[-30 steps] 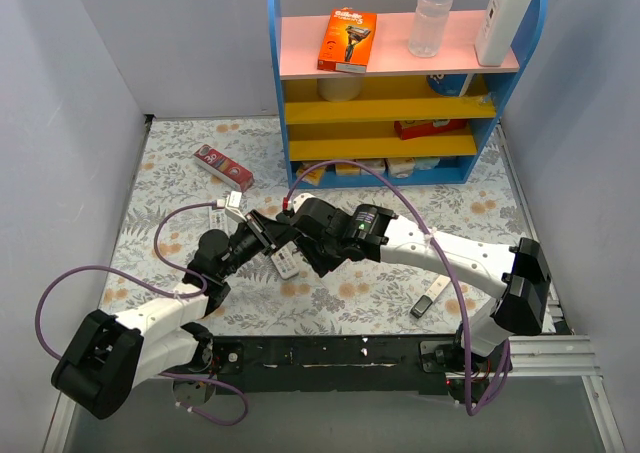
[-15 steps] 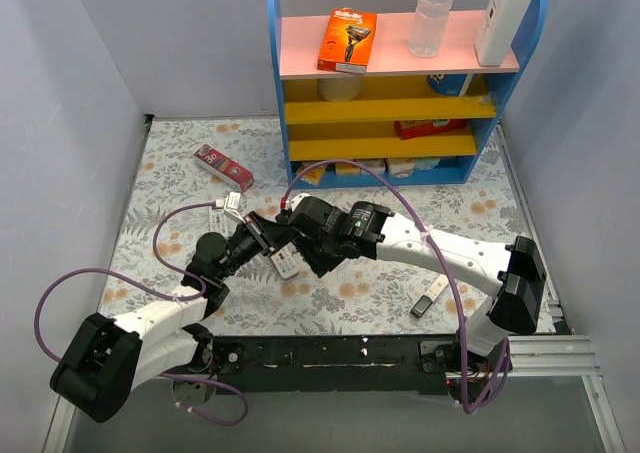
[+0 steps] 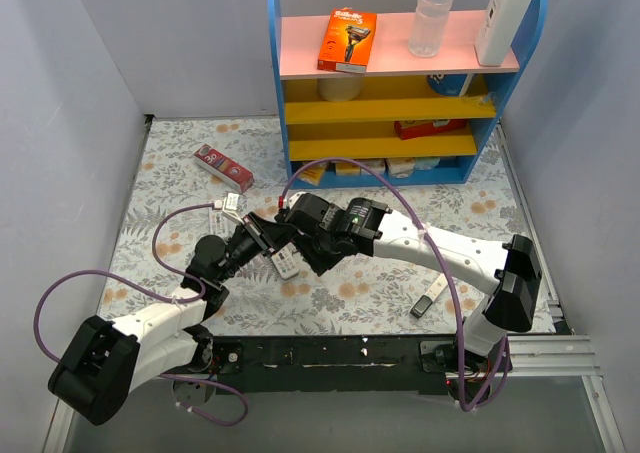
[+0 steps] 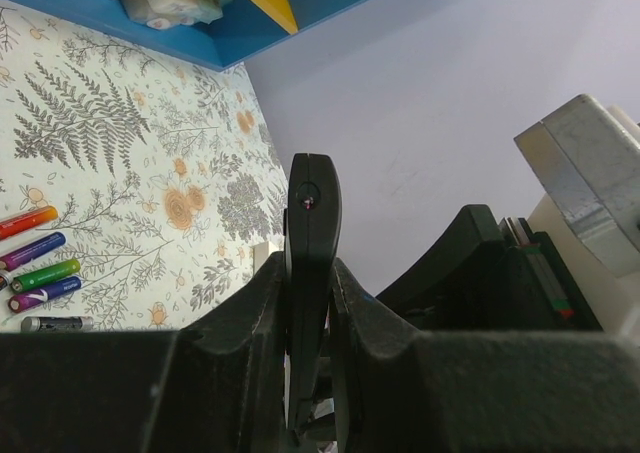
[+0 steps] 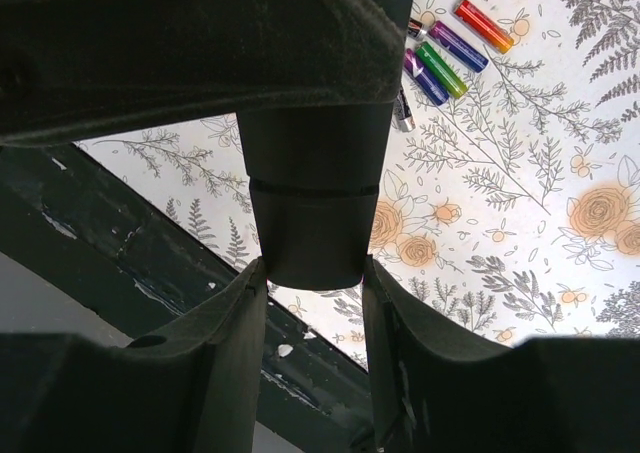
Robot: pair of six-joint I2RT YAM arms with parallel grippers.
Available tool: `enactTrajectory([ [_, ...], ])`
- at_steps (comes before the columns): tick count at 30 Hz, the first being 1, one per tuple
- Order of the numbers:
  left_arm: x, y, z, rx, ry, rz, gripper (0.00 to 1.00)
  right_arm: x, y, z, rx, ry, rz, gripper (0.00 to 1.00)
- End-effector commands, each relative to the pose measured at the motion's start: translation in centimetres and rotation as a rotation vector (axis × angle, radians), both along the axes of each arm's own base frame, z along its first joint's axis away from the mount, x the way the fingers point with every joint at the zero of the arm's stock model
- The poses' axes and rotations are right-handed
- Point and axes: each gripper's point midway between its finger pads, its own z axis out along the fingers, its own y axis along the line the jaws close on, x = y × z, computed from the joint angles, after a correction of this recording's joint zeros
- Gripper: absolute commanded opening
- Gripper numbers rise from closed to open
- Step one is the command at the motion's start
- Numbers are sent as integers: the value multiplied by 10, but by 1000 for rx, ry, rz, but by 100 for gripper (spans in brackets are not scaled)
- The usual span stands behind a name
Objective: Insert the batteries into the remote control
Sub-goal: Load the battery cover into the remote control.
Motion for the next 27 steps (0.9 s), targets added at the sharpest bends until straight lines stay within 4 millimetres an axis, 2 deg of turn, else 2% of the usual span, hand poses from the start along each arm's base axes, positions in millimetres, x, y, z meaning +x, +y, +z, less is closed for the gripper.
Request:
enactTrajectory([
  [1,-28,-11,43,-117,-88,-111,0,27,20,17,66,-86,-23,33],
  [10,-37,-23,42,-120,-66,-152,0,43,35,32,117,-151,-17,33],
  [20,-46,-35,40,-108,-59,-198,0,65,48,66,277,-270,-14,33],
  [25,-39,-34,39,-93,-37,-161,0,64,44,56,277,-264,10,38],
  [27,-24,-31,28,-43,23,-84,0,60,41,52,267,-247,18,41],
])
